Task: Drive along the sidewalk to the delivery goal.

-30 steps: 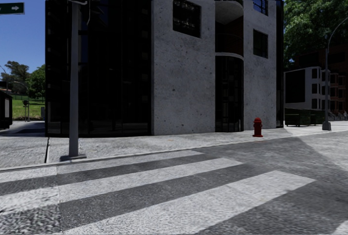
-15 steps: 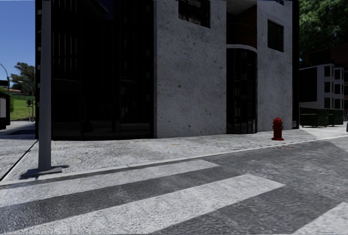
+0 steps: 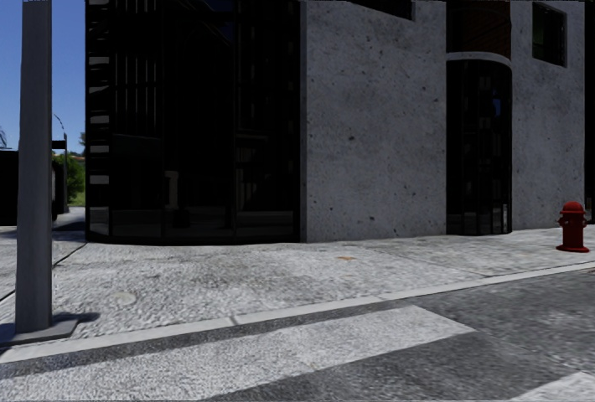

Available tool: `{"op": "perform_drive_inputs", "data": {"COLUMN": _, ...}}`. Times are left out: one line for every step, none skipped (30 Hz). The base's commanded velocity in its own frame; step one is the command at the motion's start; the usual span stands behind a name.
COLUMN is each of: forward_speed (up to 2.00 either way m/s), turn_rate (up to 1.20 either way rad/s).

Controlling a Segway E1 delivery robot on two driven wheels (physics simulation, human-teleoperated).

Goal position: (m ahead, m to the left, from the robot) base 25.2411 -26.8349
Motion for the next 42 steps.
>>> {"op": "perform_drive_inputs", "data": {"forward_speed": 2.00, "turn_rate": 0.00}}
{"op": "perform_drive_inputs", "data": {"forward_speed": 2.00, "turn_rate": 0.00}}
{"op": "perform_drive_inputs", "data": {"forward_speed": 2.00, "turn_rate": 0.00}}
{"op": "perform_drive_inputs", "data": {"forward_speed": 2.00, "turn_rate": 0.00}}
{"op": "perform_drive_inputs", "data": {"forward_speed": 2.00, "turn_rate": 0.00}}
{"op": "perform_drive_inputs", "data": {"forward_speed": 2.00, "turn_rate": 0.00}}
{"op": "perform_drive_inputs", "data": {"forward_speed": 2.00, "turn_rate": 0.00}}
{"op": "perform_drive_inputs", "data": {"forward_speed": 2.00, "turn_rate": 0.00}}
{"op": "perform_drive_inputs", "data": {"forward_speed": 2.00, "turn_rate": 0.00}}
{"op": "perform_drive_inputs", "data": {"forward_speed": 2.00, "turn_rate": 0.00}}
{"op": "perform_drive_inputs", "data": {"forward_speed": 2.00, "turn_rate": 0.00}}
{"op": "perform_drive_inputs", "data": {"forward_speed": 2.00, "turn_rate": 0.00}}
{"op": "perform_drive_inputs", "data": {"forward_speed": 2.00, "turn_rate": 0.00}}
{"op": "perform_drive_inputs", "data": {"forward_speed": 2.00, "turn_rate": 0.00}}
{"op": "perform_drive_inputs", "data": {"forward_speed": 2.00, "turn_rate": 0.00}}
{"op": "perform_drive_inputs", "data": {"forward_speed": 2.00, "turn_rate": 0.00}}
{"op": "perform_drive_inputs", "data": {"forward_speed": 2.00, "turn_rate": 0.00}}
{"op": "perform_drive_inputs", "data": {"forward_speed": 2.00, "turn_rate": 0.00}}
{"op": "perform_drive_inputs", "data": {"forward_speed": 2.00, "turn_rate": 0.00}}
{"op": "perform_drive_inputs", "data": {"forward_speed": 2.00, "turn_rate": 0.00}}
{"op": "perform_drive_inputs", "data": {"forward_speed": 2.00, "turn_rate": -0.09}}
{"op": "perform_drive_inputs", "data": {"forward_speed": 2.00, "turn_rate": -0.25}}
{"op": "perform_drive_inputs", "data": {"forward_speed": 1.96, "turn_rate": -0.34}}
{"op": "perform_drive_inputs", "data": {"forward_speed": 1.76, "turn_rate": -0.38}}
{"op": "perform_drive_inputs", "data": {"forward_speed": 1.76, "turn_rate": -0.38}}
{"op": "perform_drive_inputs", "data": {"forward_speed": 1.65, "turn_rate": -0.39}}
{"op": "perform_drive_inputs", "data": {"forward_speed": 1.51, "turn_rate": -0.40}}
{"op": "perform_drive_inputs", "data": {"forward_speed": 1.43, "turn_rate": -0.42}}
{"op": "perform_drive_inputs", "data": {"forward_speed": 1.39, "turn_rate": -0.42}}
{"op": "perform_drive_inputs", "data": {"forward_speed": 1.38, "turn_rate": -0.42}}
{"op": "perform_drive_inputs", "data": {"forward_speed": 1.38, "turn_rate": -0.42}}
{"op": "perform_drive_inputs", "data": {"forward_speed": 1.38, "turn_rate": -0.42}}
{"op": "perform_drive_inputs", "data": {"forward_speed": 1.38, "turn_rate": -0.42}}
{"op": "perform_drive_inputs", "data": {"forward_speed": 1.38, "turn_rate": -0.42}}
{"op": "perform_drive_inputs", "data": {"forward_speed": 1.38, "turn_rate": -0.42}}
{"op": "perform_drive_inputs", "data": {"forward_speed": 1.38, "turn_rate": -0.44}}
{"op": "perform_drive_inputs", "data": {"forward_speed": 1.38, "turn_rate": -0.46}}
{"op": "perform_drive_inputs", "data": {"forward_speed": 1.38, "turn_rate": -0.46}}
{"op": "perform_drive_inputs", "data": {"forward_speed": 1.38, "turn_rate": -0.46}}
{"op": "perform_drive_inputs", "data": {"forward_speed": 1.38, "turn_rate": -0.46}}
{"op": "perform_drive_inputs", "data": {"forward_speed": 1.38, "turn_rate": -0.46}}
{"op": "perform_drive_inputs", "data": {"forward_speed": 1.38, "turn_rate": -0.46}}
